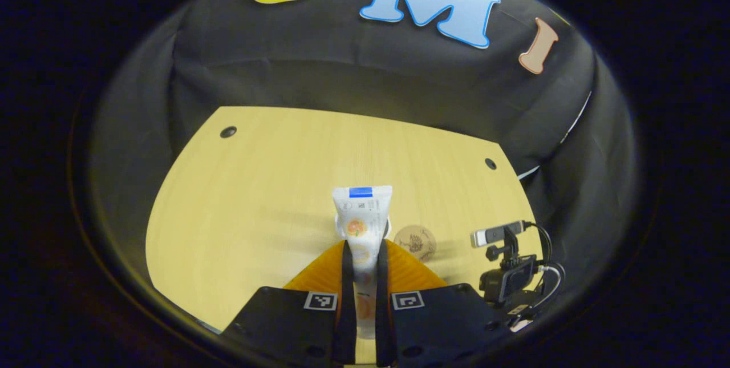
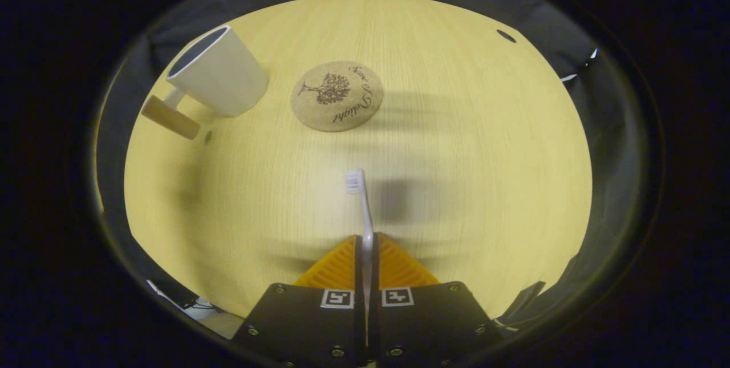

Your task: Put the toothbrush and toothpaste on the desktop into the cup, then pick up the cup and place it on the coaster on the desktop.

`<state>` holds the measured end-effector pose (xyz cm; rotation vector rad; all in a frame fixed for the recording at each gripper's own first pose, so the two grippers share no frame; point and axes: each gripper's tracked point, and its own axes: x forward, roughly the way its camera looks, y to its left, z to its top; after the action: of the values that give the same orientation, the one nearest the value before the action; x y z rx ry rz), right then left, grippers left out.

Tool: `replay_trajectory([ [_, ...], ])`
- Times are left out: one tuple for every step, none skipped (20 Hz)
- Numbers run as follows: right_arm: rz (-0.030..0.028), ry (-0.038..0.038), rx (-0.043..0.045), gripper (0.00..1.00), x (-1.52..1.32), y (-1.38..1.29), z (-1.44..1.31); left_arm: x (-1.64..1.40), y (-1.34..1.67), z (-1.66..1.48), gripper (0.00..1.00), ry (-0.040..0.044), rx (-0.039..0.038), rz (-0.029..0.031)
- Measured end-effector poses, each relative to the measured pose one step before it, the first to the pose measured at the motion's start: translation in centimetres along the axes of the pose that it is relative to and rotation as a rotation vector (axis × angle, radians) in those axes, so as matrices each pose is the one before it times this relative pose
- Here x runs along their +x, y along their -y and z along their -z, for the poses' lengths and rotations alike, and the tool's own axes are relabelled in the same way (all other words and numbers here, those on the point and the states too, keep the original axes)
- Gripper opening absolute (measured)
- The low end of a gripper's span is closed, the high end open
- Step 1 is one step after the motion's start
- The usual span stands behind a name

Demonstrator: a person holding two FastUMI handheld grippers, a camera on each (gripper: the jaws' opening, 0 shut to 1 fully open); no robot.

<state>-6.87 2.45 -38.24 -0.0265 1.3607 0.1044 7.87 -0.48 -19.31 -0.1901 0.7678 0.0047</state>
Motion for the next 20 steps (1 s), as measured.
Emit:
replay_trajectory([
  [-0.0015, 0.00387, 0.00101, 0.04, 0.017, -0.005, 0.052, 0.589, -0.197, -1.447, 0.2, 0.03535, 0.01197, 0.0006],
  [-0.00138, 0.0034, -0.00024, 0.04, -0.029, 0.029, -0.04, 0.927, -0.294, -1.388, 0.19, 0.0343, 0.01691, 0.00018],
  [-0.00132, 0.00285, -0.00101, 0.04, 0.038, -0.001, 0.051, 0.762, -0.091, -1.173, 0.19, 0.02956, 0.02293, -0.00218],
  [-0.00123, 0.002, -0.00136, 0.04, -0.05, -0.031, -0.045, 0.821, -0.095, -0.919, 0.19, 0.02677, 0.02836, -0.00208],
  [-0.00109, 0.00259, -0.00074, 0.04, 0.015, 0.035, 0.061, 0.76, 0.51, -0.692, 0.19, 0.0168, 0.02804, 0.00701],
  [-0.00119, 0.00227, -0.00131, 0.04, 0.011, 0.005, -0.035, 0.871, 0.311, -0.41, 0.2, 0.01201, 0.01881, 0.01011],
  [-0.0017, 0.00325, -0.00293, 0.04, 0.019, -0.015, 0.019, 0.97, 0.228, -0.466, 0.2, 0.0118, 0.00955, 0.00955],
  [-0.00203, 0.00222, -0.00439, 0.04, -0.055, 0.046, -0.058, 0.964, 0.124, -0.259, 0.2, 0.00856, 0.00466, 0.00616],
  [-0.00208, 0.00235, -0.00426, 0.04, 0.068, -0.026, 0.087, 1.013, 0.03, -0.073, 0.2, 0.00615, 0.00173, 0.00013],
  [-0.00207, 0.00155, -0.00376, 0.04, -0.047, 0.038, -0.042, 0.917, -0.135, -0.165, 0.2, 0.00668, 0.00155, -0.00341],
  [-0.00224, 0.00071, -0.00393, 0.04, 0.058, -0.009, 0.058, 0.902, 0.014, 0.151, 0.2, 0.00366, 0.00055, -0.00323],
  [-0.00236, 0.00008, -0.00316, 0.04, -0.002, 0.01, -0.041, 0.727, 0.008, 0.104, 0.2, 0.00335, 0.00141, -0.00256],
  [-0.00276, -0.00077, -0.00224, 0.04, 0.005, -0.006, 0.019, 0.801, -0.134, 0.187, 0.19, 0.00021, 0.00581, -0.00533],
  [-0.00231, -0.00076, -0.00114, 0.04, 0.01, 0.024, -0.025, 0.572, -0.102, 0.293, 0.2, 0.00124, 0.00993, -0.00658],
  [-0.00237, -0.00147, -0.0006, 0.04, 0.014, -0.023, 0.01, 0.499, 0.103, 0.395, 0.19, 0.00369, 0.01175, -0.00227],
  [-0.00221, -0.00212, -0.00017, 0.04, -0.063, 0.001, -0.039, 0.338, 0.065, 0.303, 0.21, 0.008, 0.01223, 0.00017],
  [-0.00201, -0.00202, -0.0003, 0.04, 0.018, 0.02, 0.042, 0.271, 0.076, 0.217, 0.21, 0.01301, 0.0115, -0.00001],
  [-0.00251, -0.00193, -0.00084, 0.04, 0.003, 0.011, -0.058, 0.241, -0.077, 0.202, 0.2, 0.01321, 0.01199, -0.00522],
  [-0.00159, -0.00067, -0.001, 0.04, 0.057, 0.014, 0.049, 0.299, -0.15, 0.326, 0.2, 0.00777, 0.01012, -0.01476],
  [-0.00214, -0.00038, -0.00221, 0.04, -0.048, 0.019, -0.032, 0.337, -0.204, 0.366, 0.19, -0.00016, 0.00394, -0.02506],
])
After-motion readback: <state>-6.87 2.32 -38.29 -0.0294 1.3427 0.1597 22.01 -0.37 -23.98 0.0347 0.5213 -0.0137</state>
